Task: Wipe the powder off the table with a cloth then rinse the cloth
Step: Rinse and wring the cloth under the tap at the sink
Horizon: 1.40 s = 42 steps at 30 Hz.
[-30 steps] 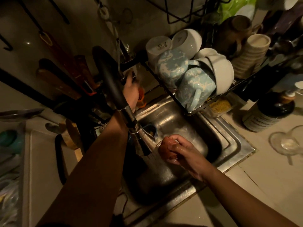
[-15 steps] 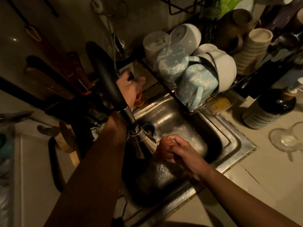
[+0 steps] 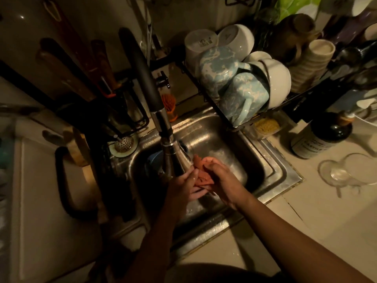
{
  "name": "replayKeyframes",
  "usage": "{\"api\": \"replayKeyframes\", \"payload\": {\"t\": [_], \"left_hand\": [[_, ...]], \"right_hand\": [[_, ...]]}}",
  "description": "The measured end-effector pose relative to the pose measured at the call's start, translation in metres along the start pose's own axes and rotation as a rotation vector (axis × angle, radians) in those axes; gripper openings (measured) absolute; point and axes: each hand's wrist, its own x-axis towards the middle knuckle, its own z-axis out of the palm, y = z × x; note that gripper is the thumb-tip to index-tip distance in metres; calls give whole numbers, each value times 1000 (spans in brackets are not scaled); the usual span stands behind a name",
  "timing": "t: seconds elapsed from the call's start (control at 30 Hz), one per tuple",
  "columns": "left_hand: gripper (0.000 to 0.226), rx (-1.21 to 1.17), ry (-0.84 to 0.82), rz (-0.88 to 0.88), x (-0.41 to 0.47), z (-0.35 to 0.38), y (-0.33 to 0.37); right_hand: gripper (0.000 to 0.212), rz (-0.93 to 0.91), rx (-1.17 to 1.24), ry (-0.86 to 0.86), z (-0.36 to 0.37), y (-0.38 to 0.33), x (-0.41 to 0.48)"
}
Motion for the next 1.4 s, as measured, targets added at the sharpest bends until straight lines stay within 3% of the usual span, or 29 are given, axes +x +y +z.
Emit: {"api": "replayKeyframes", "payload": {"t": [0.07,0.17,0.27,0.4,0.5,0.63,0.7,0.83,1.03,1.07,1.13,1.23,1.3,1.4], "left_hand": [[23,25,-45,71,-10,7,0],[25,-36,56,88,-14,9,0],[25,-24,104,124,-21,15,0],[25,-125,115,94,-22,19,-3],[38,-153,125,79,-22,22,-4],[18,-74,171,107,-17,27,-4],[18,-78,236,100,-14,28,-3],[21,-193,313,76,-10,30,0],[31,-327,234,63,-10,39,9],[36,-275,220,93,-9,38,7],[37,47,242,246,-4,33,-1],[38,466,176,470,2,26,-11],[44,500,66,463,4,28,-17],[51,675,103,426,5,31,-25]], "right_hand": [[17,-39,-149,26,-2,6,-3],[24,-51,-250,53,-2,10,-6],[6,-89,-323,62,-2,10,-8],[15,-145,-480,57,-2,2,-15],[18,-155,-599,87,-6,3,-13],[16,-108,-680,67,-12,5,-15],[11,-83,-664,18,-14,3,-17],[38,61,-432,-44,-17,-7,-25],[55,308,10,41,-25,-6,-24],[58,316,43,37,-25,-8,-21],[57,302,87,35,-22,-14,-17],[39,224,33,36,-18,-18,-11],[25,160,-9,60,-20,-18,-6],[26,111,-203,101,-26,-13,5]]}}
